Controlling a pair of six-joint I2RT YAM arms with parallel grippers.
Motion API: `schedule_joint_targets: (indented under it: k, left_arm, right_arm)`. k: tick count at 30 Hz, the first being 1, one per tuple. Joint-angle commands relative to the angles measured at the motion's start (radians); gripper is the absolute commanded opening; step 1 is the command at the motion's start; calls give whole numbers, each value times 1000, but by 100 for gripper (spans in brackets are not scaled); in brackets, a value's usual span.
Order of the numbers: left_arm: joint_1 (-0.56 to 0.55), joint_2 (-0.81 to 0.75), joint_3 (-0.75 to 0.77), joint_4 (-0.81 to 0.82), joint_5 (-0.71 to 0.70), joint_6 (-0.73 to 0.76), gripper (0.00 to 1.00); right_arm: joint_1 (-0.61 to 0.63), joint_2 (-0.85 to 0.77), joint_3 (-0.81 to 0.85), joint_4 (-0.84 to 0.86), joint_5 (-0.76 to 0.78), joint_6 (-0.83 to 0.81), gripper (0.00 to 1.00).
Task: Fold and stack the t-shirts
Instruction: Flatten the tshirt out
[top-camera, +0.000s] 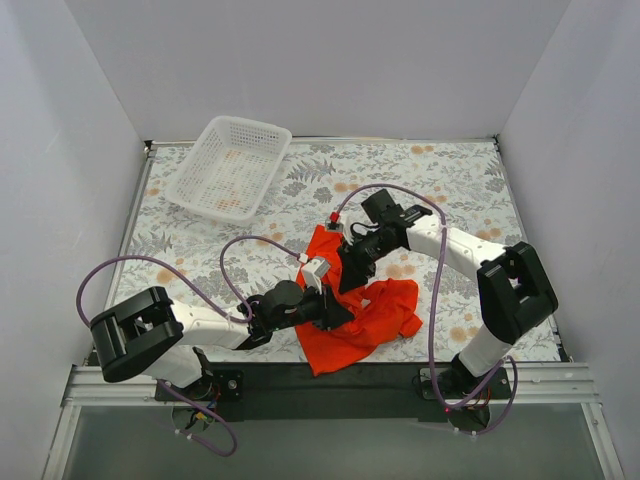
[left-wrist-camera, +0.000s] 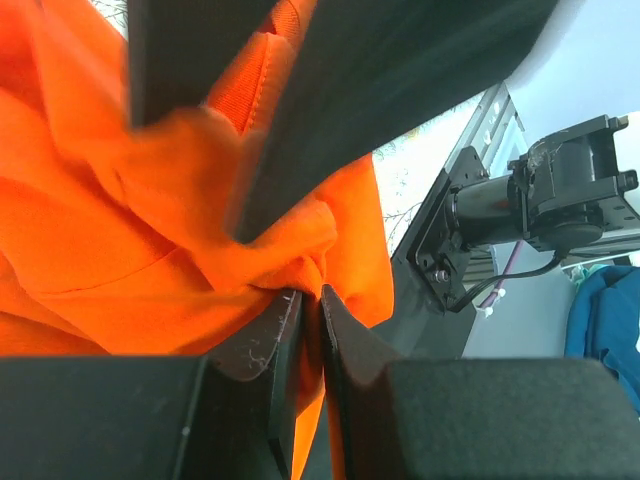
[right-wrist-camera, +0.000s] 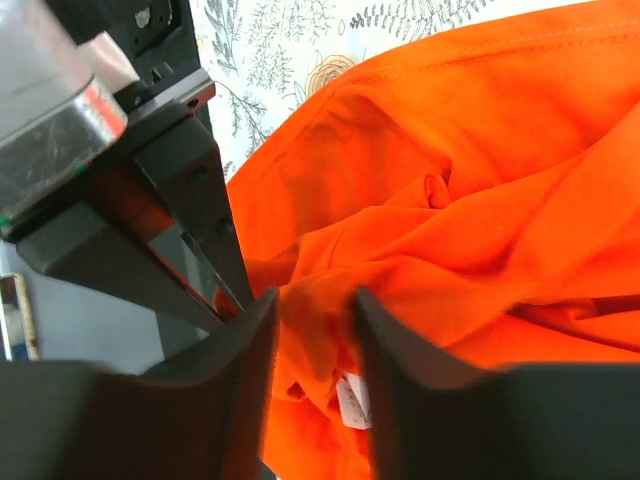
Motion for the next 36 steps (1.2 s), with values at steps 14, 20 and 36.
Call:
schedule_joint_targets:
  k: [14,20,36]
  left_arm:
    - [5,-480,-67,-355,-297,61,62]
    - [26,-528,-46,-559,-378,33,66]
    - [309,122,486,-622,-157,177,59]
  right_arm:
    - [-276,-396,-178,-120,330,-401,1]
    - [-302,-579,-471,-167,488,-742,1]
    - [-593,-450,-486,-51,418,-658,1]
